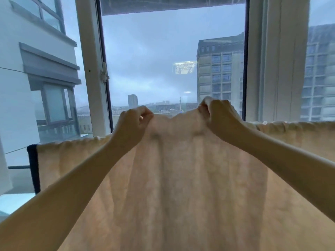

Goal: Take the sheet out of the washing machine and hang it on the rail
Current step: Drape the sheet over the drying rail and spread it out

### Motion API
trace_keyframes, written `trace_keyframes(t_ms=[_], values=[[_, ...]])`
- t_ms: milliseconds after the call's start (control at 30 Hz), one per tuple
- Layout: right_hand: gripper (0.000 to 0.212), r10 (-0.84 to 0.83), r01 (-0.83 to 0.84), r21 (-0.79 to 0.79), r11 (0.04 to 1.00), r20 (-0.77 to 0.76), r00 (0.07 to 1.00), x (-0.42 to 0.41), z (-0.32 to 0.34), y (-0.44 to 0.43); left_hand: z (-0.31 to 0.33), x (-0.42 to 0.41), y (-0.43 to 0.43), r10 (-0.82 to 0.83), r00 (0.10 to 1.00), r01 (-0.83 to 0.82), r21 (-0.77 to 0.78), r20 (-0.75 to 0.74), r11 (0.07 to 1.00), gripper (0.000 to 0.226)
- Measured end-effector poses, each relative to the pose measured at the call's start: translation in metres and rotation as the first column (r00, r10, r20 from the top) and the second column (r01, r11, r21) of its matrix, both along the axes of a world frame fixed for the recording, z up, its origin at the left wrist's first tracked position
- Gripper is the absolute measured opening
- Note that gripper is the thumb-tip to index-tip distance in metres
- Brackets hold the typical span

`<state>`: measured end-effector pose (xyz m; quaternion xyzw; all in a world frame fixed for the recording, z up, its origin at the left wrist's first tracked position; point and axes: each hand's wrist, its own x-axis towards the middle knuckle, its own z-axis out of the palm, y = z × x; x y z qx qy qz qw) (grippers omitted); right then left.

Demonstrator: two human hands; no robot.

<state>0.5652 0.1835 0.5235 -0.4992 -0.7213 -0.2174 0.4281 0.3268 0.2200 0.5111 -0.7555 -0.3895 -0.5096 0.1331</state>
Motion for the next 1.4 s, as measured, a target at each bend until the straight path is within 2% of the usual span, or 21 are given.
trace_keyframes(t_ms=[133,333,533,700,833,900,967,1067,1200,1400], values=[[0.021,0.032,-0.011,-0.155,0.988,0.136,0.990,-0.015,-0.011,0.005,-0.010,-0.034,0.001,-0.043,0.981,0.014,-0.151,-0.190,0.988,0.016],[0.017,0.213,-0.166,-0.283,0.945,0.144,0.966,-0.051,-0.007,0.009,-0.023,-0.081,0.007,-0.019,0.963,-0.040,-0.214,-0.267,0.976,0.022],[0.014,0.192,-0.138,-0.212,0.967,0.261,0.946,-0.075,-0.006,0.028,-0.032,-0.120,-0.001,0.051,0.973,-0.094,-0.182,-0.227,0.979,0.025],[0.016,0.133,-0.086,-0.166,0.982,0.298,0.945,-0.089,-0.007,0.036,-0.032,-0.127,-0.004,0.047,0.994,-0.062,-0.167,-0.094,0.984,0.019],[0.017,0.179,-0.128,-0.219,0.967,0.230,0.957,-0.103,-0.005,0.042,-0.030,-0.125,-0.001,0.135,0.989,-0.139,-0.065,-0.058,0.988,0.016],[0.019,0.239,-0.201,-0.253,0.946,0.129,0.962,-0.110,0.000,0.046,-0.028,-0.125,0.000,0.173,0.985,-0.173,-0.008,0.011,0.985,0.016],[0.017,0.269,-0.255,-0.222,0.941,0.034,0.962,-0.117,0.006,0.047,-0.023,-0.130,0.000,0.217,0.971,-0.219,0.009,0.098,0.976,0.017],[0.016,0.289,-0.277,-0.165,0.947,0.053,0.956,-0.128,0.006,0.047,-0.021,-0.145,0.000,0.265,0.955,-0.256,-0.083,0.135,0.963,0.022],[0.024,0.320,-0.264,-0.260,0.929,0.207,0.924,-0.143,-0.003,0.052,-0.034,-0.174,-0.002,0.317,0.947,-0.291,-0.292,0.044,0.911,0.032],[0.021,0.350,-0.275,-0.267,0.924,0.295,0.889,-0.178,-0.007,0.057,-0.060,-0.231,0.006,0.478,0.879,-0.451,-0.315,0.010,0.835,0.048]])
